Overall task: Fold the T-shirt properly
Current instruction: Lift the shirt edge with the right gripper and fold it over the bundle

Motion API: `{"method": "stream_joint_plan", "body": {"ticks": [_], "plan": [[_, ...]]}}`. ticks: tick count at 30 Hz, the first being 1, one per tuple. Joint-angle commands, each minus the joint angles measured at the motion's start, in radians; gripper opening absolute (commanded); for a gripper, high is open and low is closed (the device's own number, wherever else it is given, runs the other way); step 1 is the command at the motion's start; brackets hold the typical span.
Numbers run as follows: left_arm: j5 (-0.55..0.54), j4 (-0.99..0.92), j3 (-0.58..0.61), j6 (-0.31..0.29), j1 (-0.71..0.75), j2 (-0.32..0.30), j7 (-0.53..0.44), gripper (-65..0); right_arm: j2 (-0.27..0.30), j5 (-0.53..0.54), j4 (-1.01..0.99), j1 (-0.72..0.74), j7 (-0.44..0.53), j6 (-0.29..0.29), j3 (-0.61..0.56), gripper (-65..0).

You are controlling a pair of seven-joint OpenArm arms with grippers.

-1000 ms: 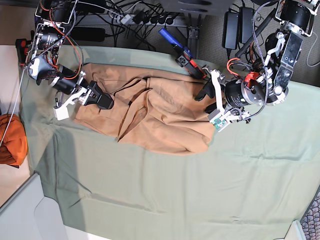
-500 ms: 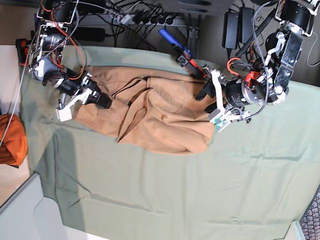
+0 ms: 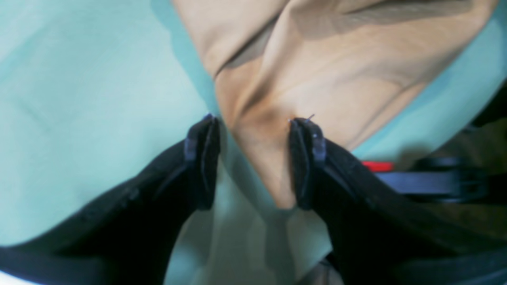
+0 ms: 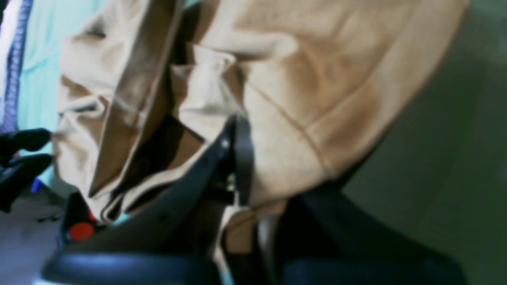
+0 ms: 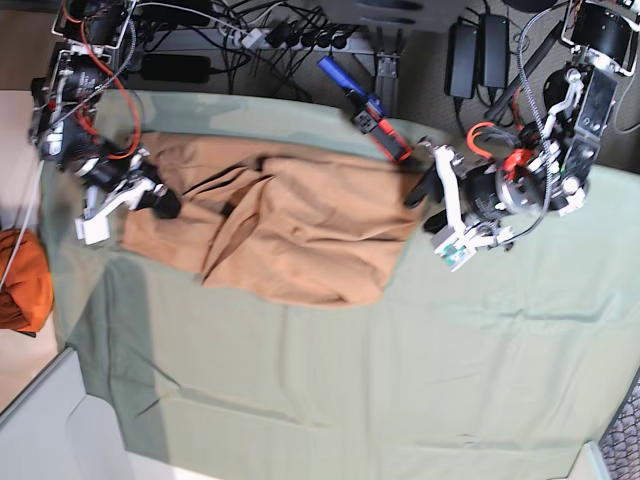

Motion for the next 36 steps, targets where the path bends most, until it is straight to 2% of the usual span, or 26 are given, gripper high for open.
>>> {"method": "stream_joint_plan", "body": {"ticks": [1,4,10,16,23,30,36], "plan": [[-0.037,0.028,-0.005,-0.029,-0.013,-0.002,-0.008,-33.0,0.026,0.01,0.012,0.013,0.02,0.14,0.011,-65.0],[-0.097,0.051,-0.005,-0.06,-0.013,-0.003,0.001,-33.0,0.042,-0.014,0.012,0.013,0.025,0.14,0.011,-65.0],[-0.065,0.063,-0.013,-0.06,-0.013,-0.004,0.004,-33.0,0.095,-0.038,0.012,0.013,0.028,0.138,0.036,-65.0],[-0.06,0.063,-0.089,-0.06,-0.013,-0.033,0.008,-33.0,0.097,-0.033,0.01,0.009,0.027,0.138,0.161,-65.0],[-0.085,0.062,-0.168,-0.061,-0.012,-0.096,0.011,-33.0,0.096,0.006,0.011,0.011,0.027,0.139,0.165,-65.0],[-0.089,0.062,-0.172,-0.061,-0.009,-0.148,0.011,-33.0,0.089,0.094,0.046,0.011,-0.037,0.139,0.165,-65.0],[-0.089,0.062,-0.172,-0.064,-0.004,-0.151,0.019,-33.0,0.014,0.065,0.24,0.01,-0.056,0.138,0.156,-65.0]]}}
